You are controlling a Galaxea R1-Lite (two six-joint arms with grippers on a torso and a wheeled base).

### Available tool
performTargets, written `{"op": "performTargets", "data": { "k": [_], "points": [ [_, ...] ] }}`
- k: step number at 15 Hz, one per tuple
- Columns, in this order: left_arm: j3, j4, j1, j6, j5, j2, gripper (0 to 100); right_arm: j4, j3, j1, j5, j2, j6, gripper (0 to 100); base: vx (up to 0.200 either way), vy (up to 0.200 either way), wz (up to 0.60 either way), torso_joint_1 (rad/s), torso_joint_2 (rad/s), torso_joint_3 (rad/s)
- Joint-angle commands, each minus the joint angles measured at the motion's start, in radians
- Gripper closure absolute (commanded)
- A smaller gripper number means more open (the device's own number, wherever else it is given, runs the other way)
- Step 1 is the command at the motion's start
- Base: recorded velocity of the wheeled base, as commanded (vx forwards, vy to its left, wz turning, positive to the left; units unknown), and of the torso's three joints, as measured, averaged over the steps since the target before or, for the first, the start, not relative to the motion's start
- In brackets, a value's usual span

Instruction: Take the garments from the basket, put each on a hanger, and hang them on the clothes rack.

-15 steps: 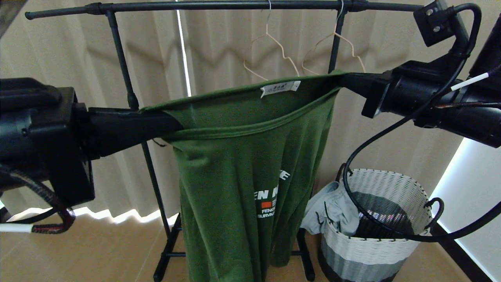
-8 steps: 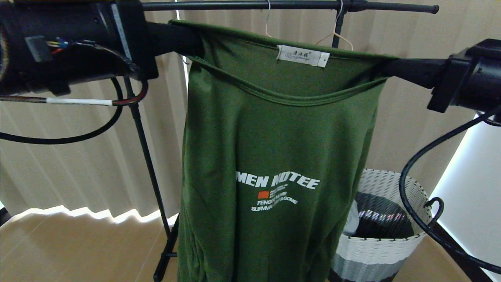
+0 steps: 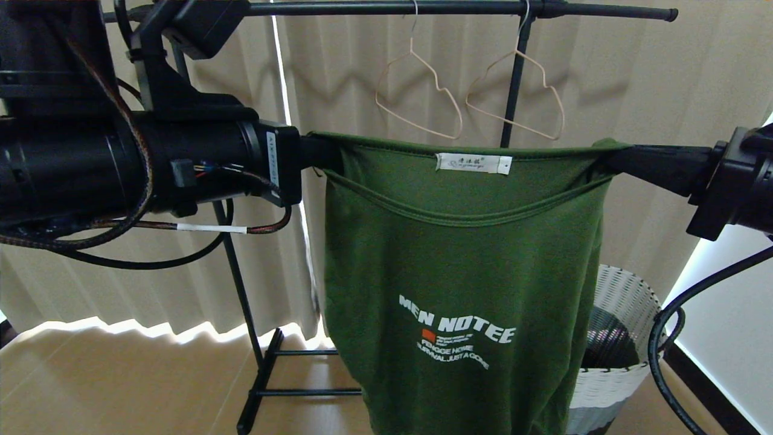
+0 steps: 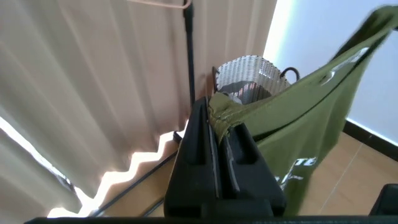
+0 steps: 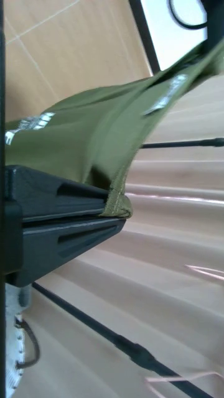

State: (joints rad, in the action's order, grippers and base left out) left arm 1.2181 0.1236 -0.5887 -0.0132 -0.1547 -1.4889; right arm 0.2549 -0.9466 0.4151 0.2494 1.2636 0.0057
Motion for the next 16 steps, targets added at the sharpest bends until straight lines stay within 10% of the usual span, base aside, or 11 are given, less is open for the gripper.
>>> {"op": "performTargets", "data": {
  "k": [1, 16],
  "points": [
    [0.000, 0.001, -0.002, -0.001, 0.001, -0.004, 100, 0.000, -0.009, 0.001, 0.001, -0.003, 0.000, 100, 0.000, 0.000, 0.00, 0.000, 0.00, 0.000],
    [-0.005, 0.002, 0.003, 0.001, 0.004, -0.017, 100, -0.014, 0.019, 0.001, -0.001, -0.007, -0.004, 100, 0.000, 0.000, 0.00, 0.000, 0.00, 0.000]
  ]
}}
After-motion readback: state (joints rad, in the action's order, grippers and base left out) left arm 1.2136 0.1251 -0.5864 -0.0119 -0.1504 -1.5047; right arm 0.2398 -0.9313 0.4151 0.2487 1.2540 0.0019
